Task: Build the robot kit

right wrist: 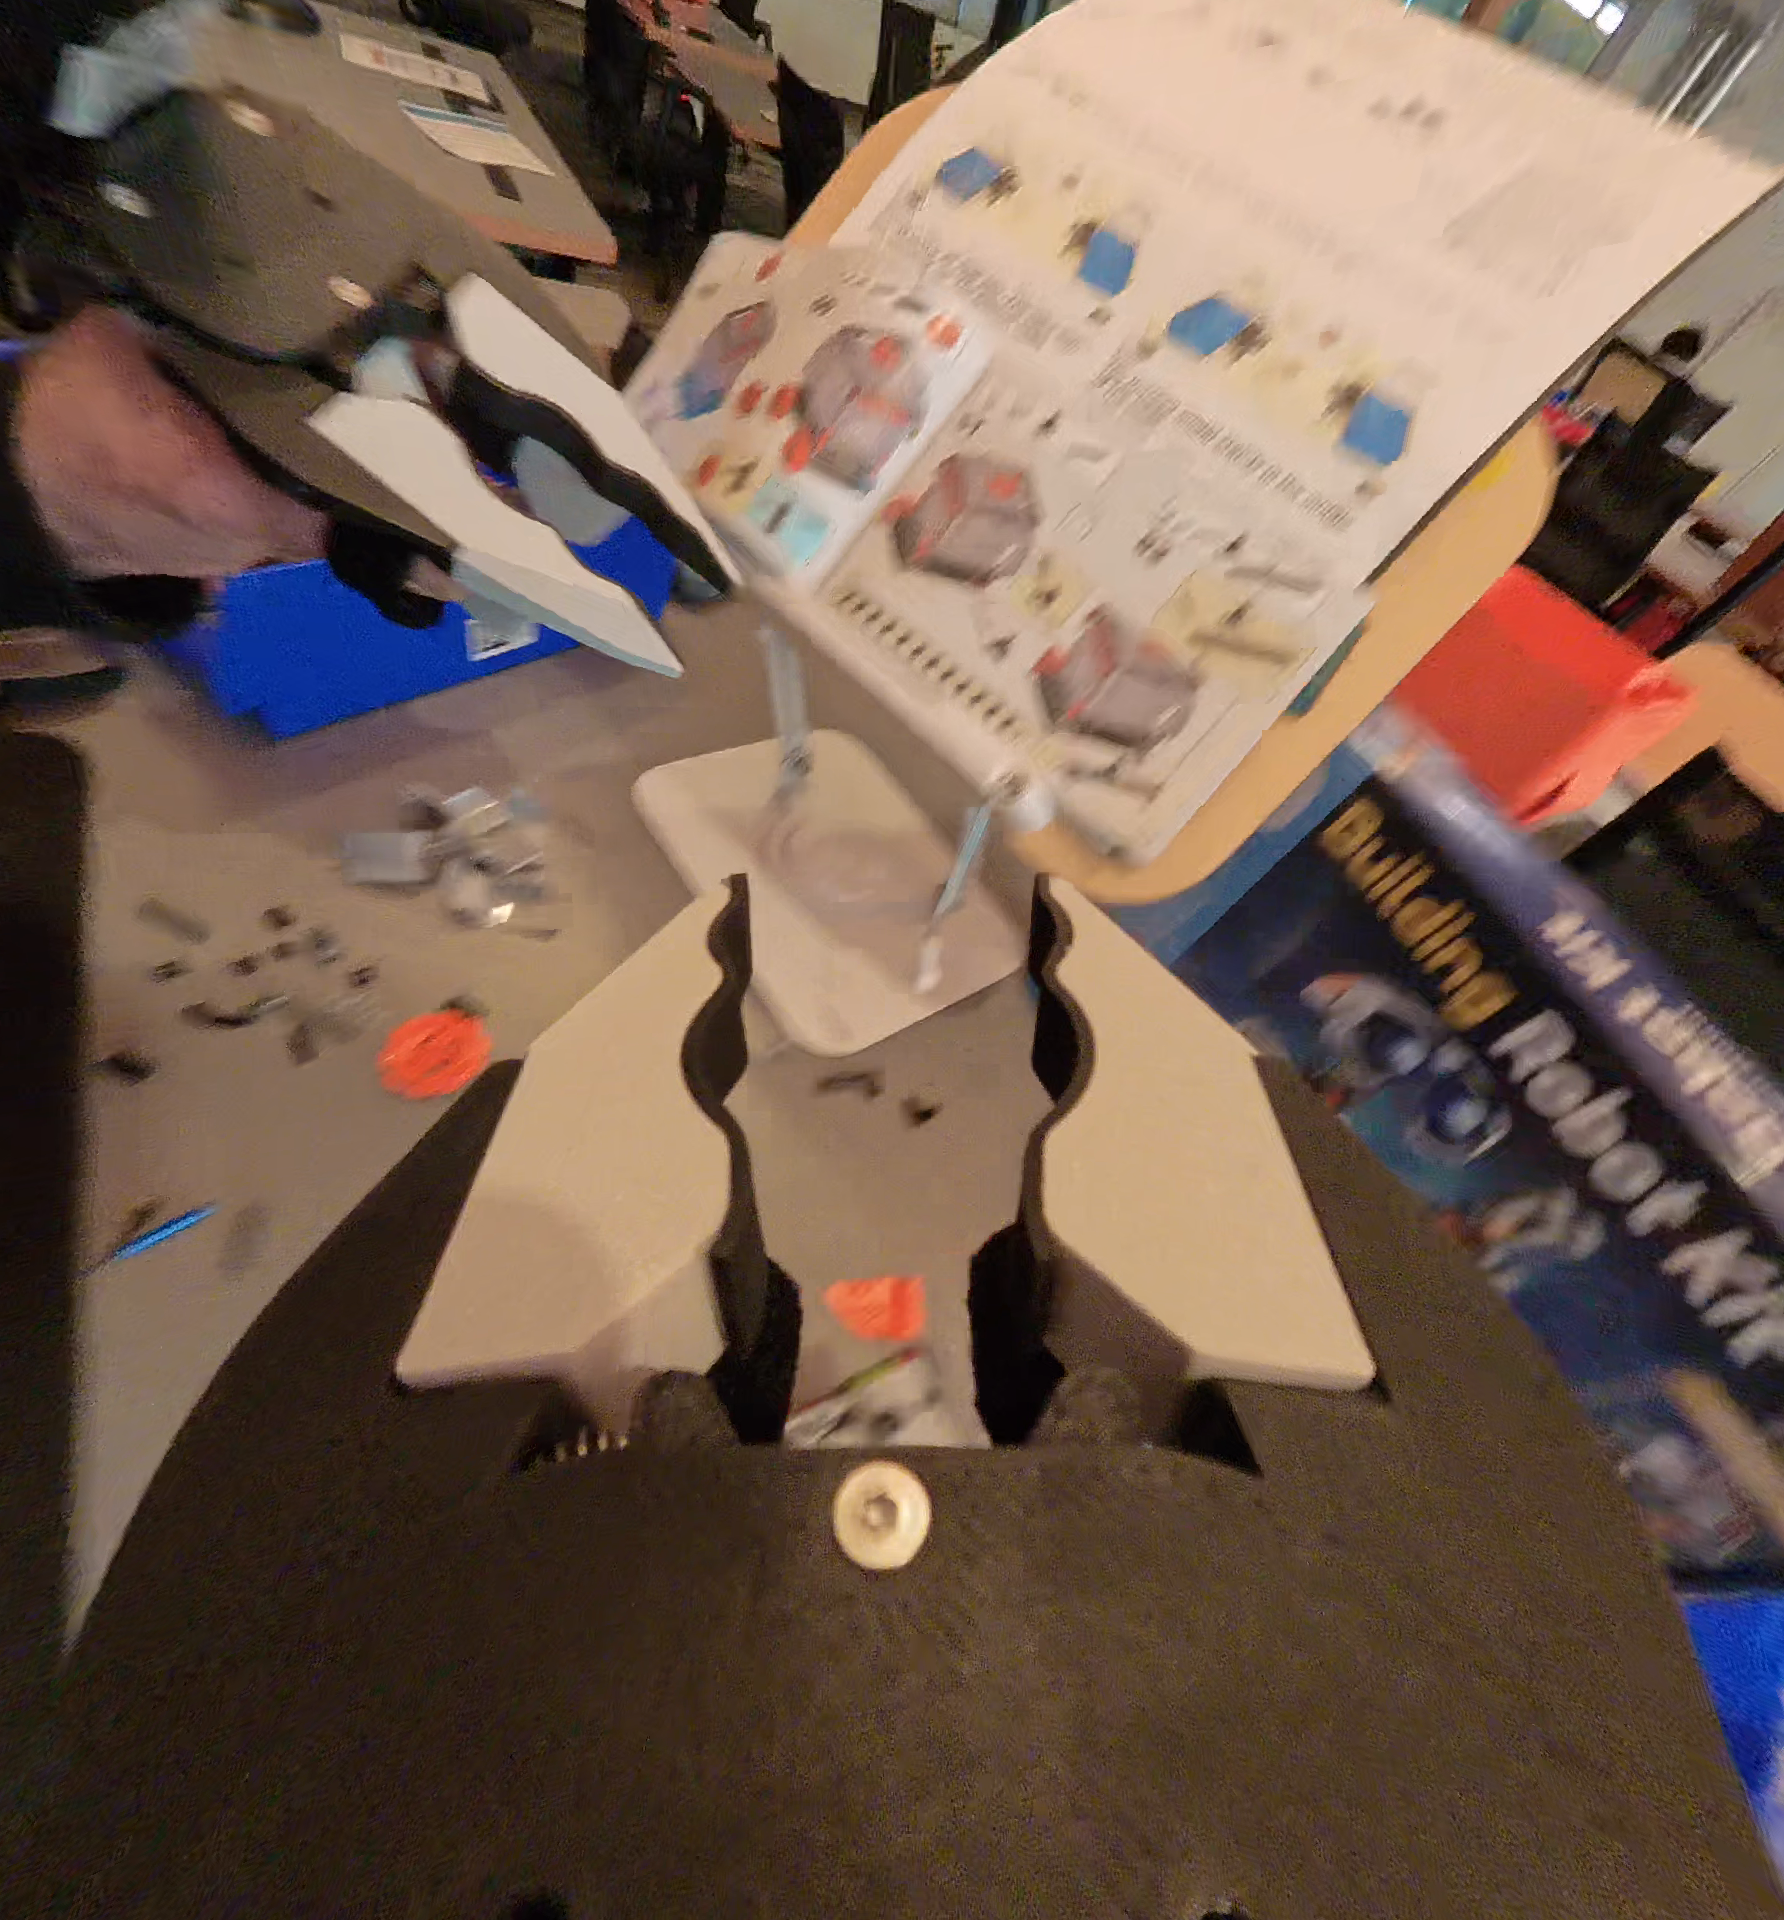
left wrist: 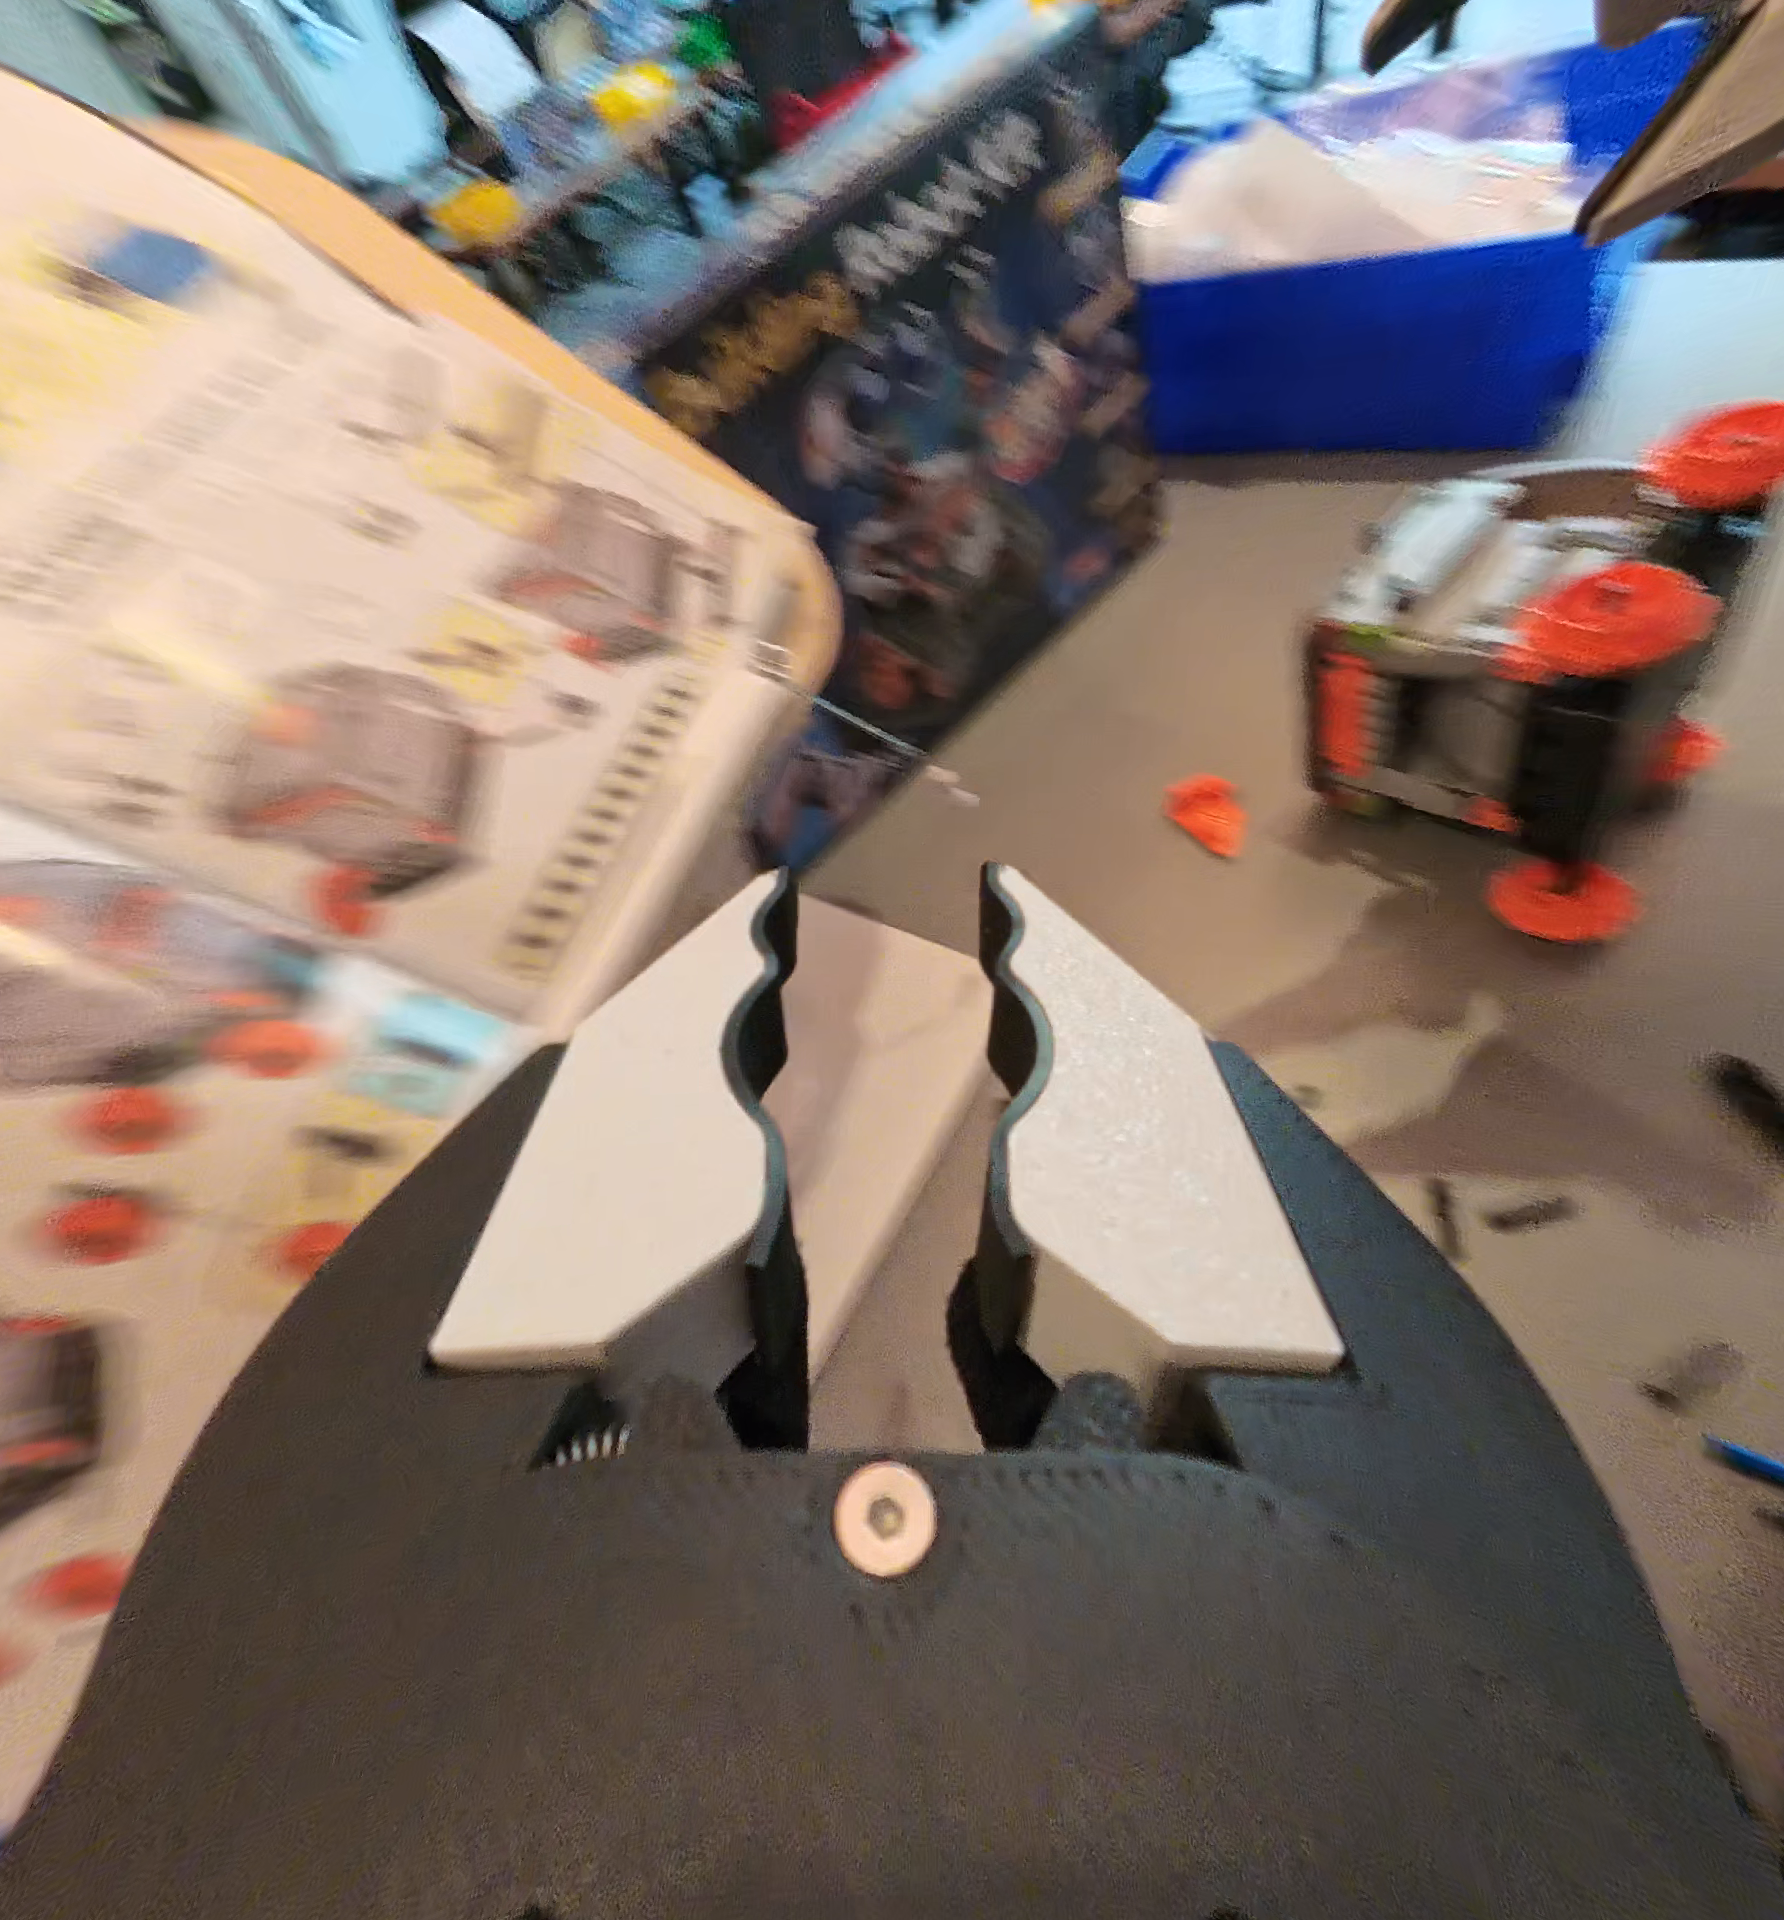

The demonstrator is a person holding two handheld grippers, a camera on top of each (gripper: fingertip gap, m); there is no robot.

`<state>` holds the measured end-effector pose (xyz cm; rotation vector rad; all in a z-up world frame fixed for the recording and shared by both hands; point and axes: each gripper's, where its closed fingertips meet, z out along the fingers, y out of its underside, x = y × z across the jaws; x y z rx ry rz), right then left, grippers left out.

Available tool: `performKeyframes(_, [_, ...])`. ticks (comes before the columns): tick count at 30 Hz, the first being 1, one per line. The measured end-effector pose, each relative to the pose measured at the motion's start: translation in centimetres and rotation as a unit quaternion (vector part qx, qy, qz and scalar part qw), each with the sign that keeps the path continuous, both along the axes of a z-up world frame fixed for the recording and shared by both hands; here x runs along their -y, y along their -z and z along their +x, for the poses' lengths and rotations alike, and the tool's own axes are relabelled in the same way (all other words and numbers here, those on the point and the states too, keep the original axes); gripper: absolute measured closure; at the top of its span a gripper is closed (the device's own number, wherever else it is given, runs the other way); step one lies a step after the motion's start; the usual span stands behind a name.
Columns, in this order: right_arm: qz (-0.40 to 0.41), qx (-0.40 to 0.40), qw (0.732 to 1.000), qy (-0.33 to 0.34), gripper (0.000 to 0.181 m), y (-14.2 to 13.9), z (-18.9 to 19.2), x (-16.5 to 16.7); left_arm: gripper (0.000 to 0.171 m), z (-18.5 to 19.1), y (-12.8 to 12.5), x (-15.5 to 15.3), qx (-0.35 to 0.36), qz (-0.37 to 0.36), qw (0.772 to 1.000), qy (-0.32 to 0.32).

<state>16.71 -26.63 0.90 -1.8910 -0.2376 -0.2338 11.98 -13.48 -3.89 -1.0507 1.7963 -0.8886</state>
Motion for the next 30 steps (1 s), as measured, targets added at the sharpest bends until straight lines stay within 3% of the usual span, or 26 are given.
performKeyframes(2, [0.003, 0.029, 1.0, -0.004, 0.128, -1.6, 2.8, -3.7, 0.138, 1.1, -2.3, -3.5, 0.027, 0.028, 0.998, -0.051])
performKeyframes(6, [0.002, 0.098, 0.995, 0.004, 0.122, -2.5, 8.3, -11.0, 0.134, 2.5, -2.6, -8.8, 0.018, 0.033, 0.991, -0.129])
performKeyframes(9, [-0.001, 0.092, 0.996, 0.007, 0.112, -1.7, 11.1, -15.1, 0.134, 2.8, -1.7, -11.0, 0.013, 0.034, 0.986, -0.161])
performKeyframes(12, [-0.025, 0.088, 0.996, 0.016, 0.113, 0.3, 13.1, -17.6, 0.135, 2.8, -1.1, -11.4, 0.022, 0.012, 0.988, -0.155])
performKeyframes(24, [-0.023, 0.128, 0.991, 0.025, 0.127, 1.4, 13.8, -19.0, 0.139, 3.1, -0.5, -11.1, 0.031, 0.013, 0.991, -0.13])
performKeyframes(27, [-0.021, 0.132, 0.991, 0.013, 0.158, 1.7, 13.2, -19.0, 0.142, 3.2, -0.2, -10.8, 0.025, 0.001, 0.992, -0.12])
performKeyframes(30, [-0.017, 0.118, 0.993, 0.011, 0.163, 1.7, 13.0, -19.1, 0.141, 3.4, -0.1, -10.7, 0.025, 0.012, 0.993, -0.117])
